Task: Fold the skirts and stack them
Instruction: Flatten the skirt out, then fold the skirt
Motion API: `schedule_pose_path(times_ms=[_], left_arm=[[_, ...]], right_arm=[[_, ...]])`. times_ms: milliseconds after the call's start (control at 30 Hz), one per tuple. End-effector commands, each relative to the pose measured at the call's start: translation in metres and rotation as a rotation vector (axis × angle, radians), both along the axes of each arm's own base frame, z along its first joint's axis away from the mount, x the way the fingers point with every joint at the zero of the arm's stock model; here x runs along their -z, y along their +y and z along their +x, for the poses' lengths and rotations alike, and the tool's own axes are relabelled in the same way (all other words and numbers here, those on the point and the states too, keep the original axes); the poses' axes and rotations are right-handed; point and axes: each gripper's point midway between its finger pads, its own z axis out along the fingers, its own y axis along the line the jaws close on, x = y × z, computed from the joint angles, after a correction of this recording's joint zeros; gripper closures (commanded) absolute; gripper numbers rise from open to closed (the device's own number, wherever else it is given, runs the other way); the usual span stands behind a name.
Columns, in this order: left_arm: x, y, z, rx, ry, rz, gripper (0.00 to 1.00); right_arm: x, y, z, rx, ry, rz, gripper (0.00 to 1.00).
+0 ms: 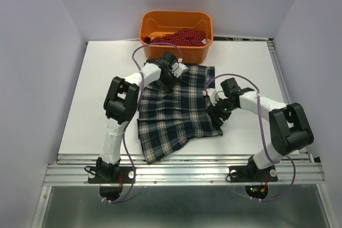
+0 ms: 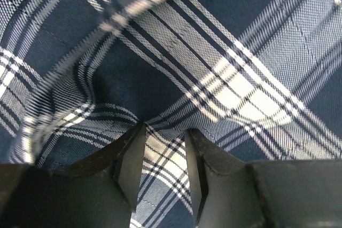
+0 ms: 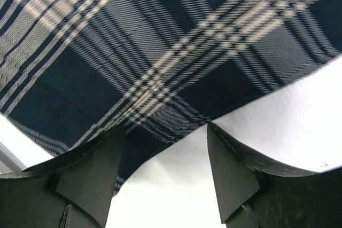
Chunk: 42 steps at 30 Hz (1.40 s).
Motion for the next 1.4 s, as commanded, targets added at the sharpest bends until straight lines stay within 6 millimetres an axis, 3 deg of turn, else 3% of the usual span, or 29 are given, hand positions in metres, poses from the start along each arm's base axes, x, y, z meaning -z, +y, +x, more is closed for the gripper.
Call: schedule_pose_path(times_ms=[0, 67, 133, 200, 233, 267, 300, 333, 433, 467, 500, 533, 633, 700, 733, 767, 800, 867, 1000, 1100, 1233, 1367], left_arm=[[0.015, -0.027, 0.033, 0.006, 0.001, -0.036, 0.55], [0.016, -0.034, 0.04, 0.006, 0.003, -0.054, 0.55], [-0.014, -0.042, 0.047, 0.011, -0.047, -0.097, 0.55], [-0.037, -0.041, 0.043, 0.023, -0.077, -0.124, 0.53], [-0.052, -0.04, 0.04, 0.024, -0.104, -0.139, 0.52], [-0.1, -0.039, 0.04, 0.029, -0.195, -0.191, 0.48], [-0.106, -0.033, 0.029, 0.034, -0.196, -0.194, 0.46], [-0.151, -0.028, 0.02, 0.048, -0.276, -0.233, 0.45], [-0.171, -0.008, -0.018, 0.102, -0.29, -0.226, 0.42], [-0.201, 0.0, -0.036, 0.153, -0.351, -0.248, 0.4], [-0.181, 0.011, -0.059, 0.18, -0.293, -0.216, 0.31], [-0.198, 0.02, -0.077, 0.225, -0.344, -0.218, 0.3], [-0.182, 0.039, -0.133, 0.29, -0.285, -0.22, 0.28], [-0.168, 0.047, -0.164, 0.347, -0.237, -0.2, 0.11], [-0.148, 0.052, -0.184, 0.37, -0.189, -0.172, 0.1], [-0.15, 0.056, -0.197, 0.393, -0.209, -0.167, 0.1], [-0.137, 0.056, -0.222, 0.431, -0.167, -0.162, 0.1], [-0.114, 0.06, -0.248, 0.449, -0.079, -0.167, 0.1], [-0.114, 0.06, -0.241, 0.45, -0.114, -0.14, 0.09], [-0.078, 0.065, -0.257, 0.527, -0.07, 0.003, 0.1], [-0.055, 0.06, -0.283, 0.667, -0.047, 0.07, 0.1], [-0.033, 0.063, -0.289, 0.688, -0.011, 0.142, 0.1]], right_arm=[[0.007, 0.001, -0.012, 0.021, 0.029, -0.004, 0.31], [0.0, 0.0, -0.004, 0.049, 0.002, -0.012, 0.3], [-0.016, 0.0, 0.01, 0.06, -0.055, -0.02, 0.28], [-0.045, 0.003, 0.019, 0.062, -0.125, 0.006, 0.25], [-0.058, 0.007, 0.02, 0.054, -0.148, 0.032, 0.24], [-0.075, 0.007, 0.018, 0.046, -0.178, 0.049, 0.23], [-0.085, 0.008, 0.018, 0.036, -0.195, 0.063, 0.22], [-0.1, 0.013, 0.019, 0.018, -0.22, 0.094, 0.21], [-0.121, 0.014, 0.002, -0.034, -0.232, 0.112, 0.18], [-0.123, 0.017, -0.005, -0.055, -0.225, 0.121, 0.18], [-0.126, 0.017, -0.014, -0.08, -0.233, 0.122, 0.16], [-0.124, 0.018, -0.019, -0.094, -0.233, 0.111, 0.16], [-0.11, 0.024, -0.038, -0.174, -0.262, 0.058, 0.14], [-0.097, 0.026, -0.044, -0.224, -0.277, 0.039, 0.14], [-0.093, 0.028, -0.048, -0.245, -0.281, 0.036, 0.14], [-0.089, 0.024, -0.046, -0.242, -0.289, 0.012, 0.14], [-0.081, 0.025, -0.048, -0.282, -0.306, -0.015, 0.14], [-0.074, 0.028, -0.053, -0.324, -0.32, -0.04, 0.15], [-0.055, 0.026, -0.055, -0.362, -0.343, -0.096, 0.16], [-0.045, 0.024, -0.054, -0.388, -0.368, -0.131, 0.16], [-0.04, 0.024, -0.051, -0.382, -0.378, -0.135, 0.16], [-0.031, 0.021, -0.049, -0.388, -0.38, -0.162, 0.18]])
